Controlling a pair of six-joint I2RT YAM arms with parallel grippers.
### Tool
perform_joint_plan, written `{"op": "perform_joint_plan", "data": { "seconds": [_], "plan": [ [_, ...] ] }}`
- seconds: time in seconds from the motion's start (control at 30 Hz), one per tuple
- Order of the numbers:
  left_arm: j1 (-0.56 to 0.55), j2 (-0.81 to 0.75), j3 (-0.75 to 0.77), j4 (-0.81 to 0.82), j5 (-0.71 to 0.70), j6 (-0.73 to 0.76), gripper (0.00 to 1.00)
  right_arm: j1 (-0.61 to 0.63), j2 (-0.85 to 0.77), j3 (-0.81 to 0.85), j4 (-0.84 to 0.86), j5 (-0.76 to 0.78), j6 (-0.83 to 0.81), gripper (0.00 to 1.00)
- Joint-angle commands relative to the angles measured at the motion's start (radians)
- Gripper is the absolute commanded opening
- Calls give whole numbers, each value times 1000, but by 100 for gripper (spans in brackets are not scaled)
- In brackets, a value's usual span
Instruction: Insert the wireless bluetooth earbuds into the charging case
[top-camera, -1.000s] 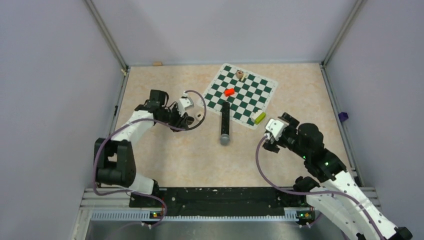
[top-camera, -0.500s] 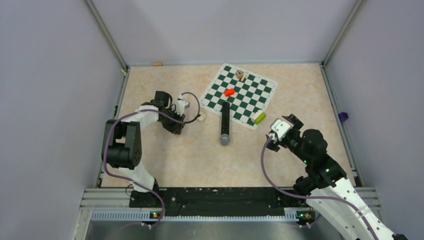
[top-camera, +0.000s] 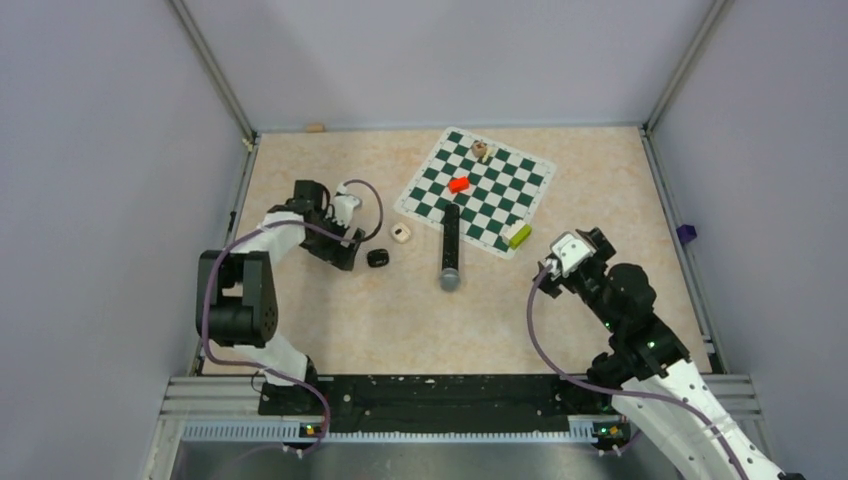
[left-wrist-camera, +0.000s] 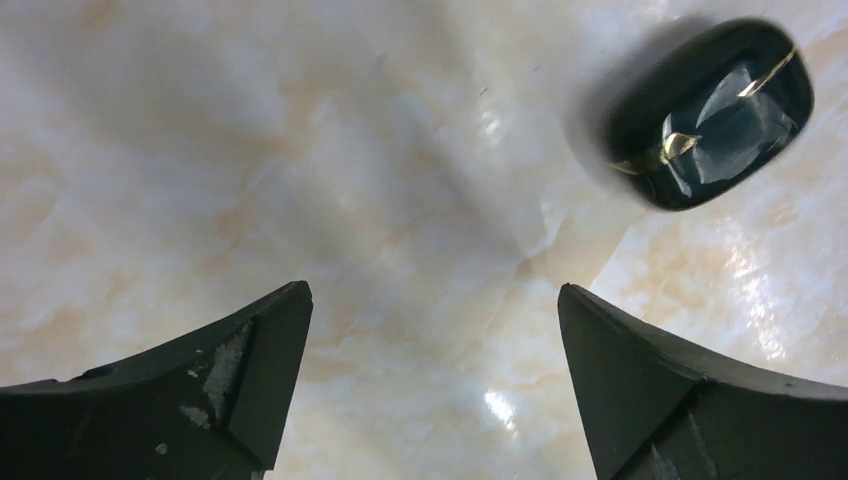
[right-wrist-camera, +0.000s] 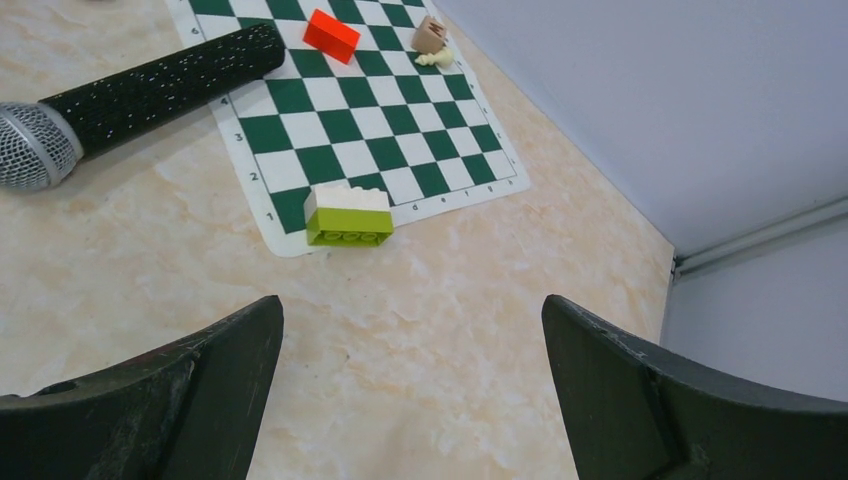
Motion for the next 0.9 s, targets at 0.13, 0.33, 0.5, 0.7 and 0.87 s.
{"op": "perform_joint_plan", "data": {
  "seconds": [0.13,0.33,0.5,0.7,0.87],
  "plan": [
    [193,-511,-40,-39,40,-53,99,-14,-30,-15,214,166,187,99],
    [223,-1028,-135,16,50,-181,99,-13,-54,15,303,325,270,99],
    [256,-1095,-55,-126,120,-227,98,-11,-91,31,309,404,278,99],
    [309,-1150,-144,-92,195,-221,98,-7,-122,39,337,467,274,99],
    [325,-1122,-150,-75,233,-215,98,-5,-141,38,325,456,243,99]
  ]
}}
